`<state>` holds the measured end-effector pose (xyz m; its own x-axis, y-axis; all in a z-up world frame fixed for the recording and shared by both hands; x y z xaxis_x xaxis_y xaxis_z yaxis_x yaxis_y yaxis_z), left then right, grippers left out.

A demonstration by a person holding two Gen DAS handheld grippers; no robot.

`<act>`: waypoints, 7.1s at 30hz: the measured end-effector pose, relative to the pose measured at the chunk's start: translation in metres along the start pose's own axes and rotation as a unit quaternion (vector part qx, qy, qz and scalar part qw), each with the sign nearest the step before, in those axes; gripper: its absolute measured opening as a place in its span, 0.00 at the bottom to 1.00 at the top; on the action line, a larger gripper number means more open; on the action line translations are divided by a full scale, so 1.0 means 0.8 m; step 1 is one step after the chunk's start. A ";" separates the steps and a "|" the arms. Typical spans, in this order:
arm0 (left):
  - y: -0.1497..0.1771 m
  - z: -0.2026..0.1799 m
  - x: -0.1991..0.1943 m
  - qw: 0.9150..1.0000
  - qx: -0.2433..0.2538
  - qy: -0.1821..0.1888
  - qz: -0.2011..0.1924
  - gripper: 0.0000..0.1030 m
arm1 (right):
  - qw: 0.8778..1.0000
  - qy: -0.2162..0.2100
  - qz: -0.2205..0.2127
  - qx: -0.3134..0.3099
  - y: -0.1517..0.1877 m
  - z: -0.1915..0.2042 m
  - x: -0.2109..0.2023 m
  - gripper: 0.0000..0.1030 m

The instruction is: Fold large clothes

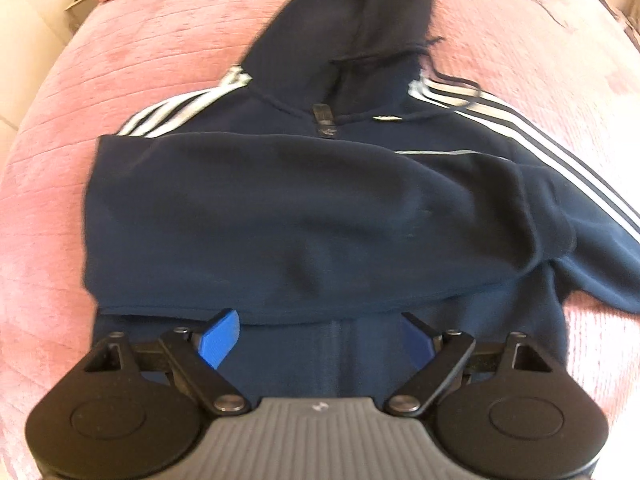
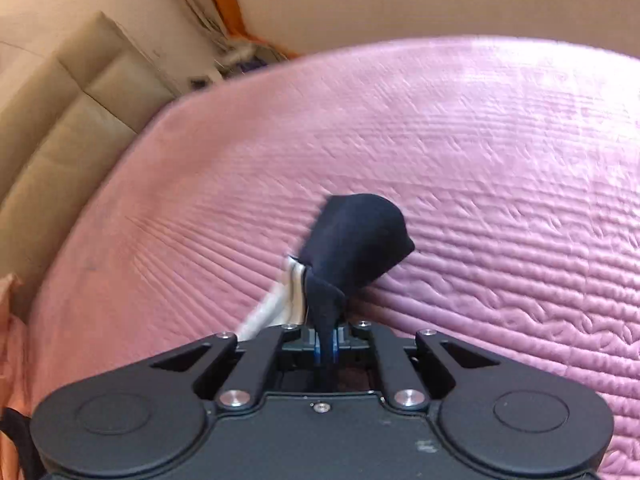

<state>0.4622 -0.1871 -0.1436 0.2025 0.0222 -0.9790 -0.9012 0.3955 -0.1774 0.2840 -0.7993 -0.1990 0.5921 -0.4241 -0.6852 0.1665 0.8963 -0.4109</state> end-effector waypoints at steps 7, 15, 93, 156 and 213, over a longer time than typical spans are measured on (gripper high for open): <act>0.019 0.056 -0.010 0.999 -0.032 0.005 -0.018 0.82 | 0.989 -0.146 -0.030 0.007 0.022 0.110 -0.111 0.07; 0.034 0.109 -0.029 0.998 -0.051 0.019 -0.034 0.82 | 0.955 -0.291 0.016 -0.059 0.161 0.261 -0.238 0.07; 0.078 0.231 0.155 0.992 -0.102 0.040 0.057 1.00 | 0.748 -0.110 0.401 -0.517 0.634 0.262 -0.221 0.98; 0.187 0.282 0.070 0.977 -0.187 0.101 -0.005 0.98 | 0.680 -0.127 0.220 -0.688 0.876 0.499 -0.129 0.57; 0.050 0.187 0.003 0.976 -0.087 0.191 -0.058 0.97 | 0.835 -0.045 0.426 -0.346 0.533 0.216 -0.241 0.72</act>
<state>0.4841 -0.0339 -0.1381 0.1783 -0.3712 -0.9113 -0.9388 0.2132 -0.2705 0.3772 -0.3131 -0.1384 0.3261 0.3680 -0.8707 -0.8221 0.5651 -0.0691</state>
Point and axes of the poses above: each gripper's, at about its wrist camera, not at the fingertips, and x roughly the way its jaws point, z to its left, y to its underside, the point moved 6 cm from there along x, roughly the way its jaws point, and after that the axes turned 15 degrees about x, right-handed, at the moved point
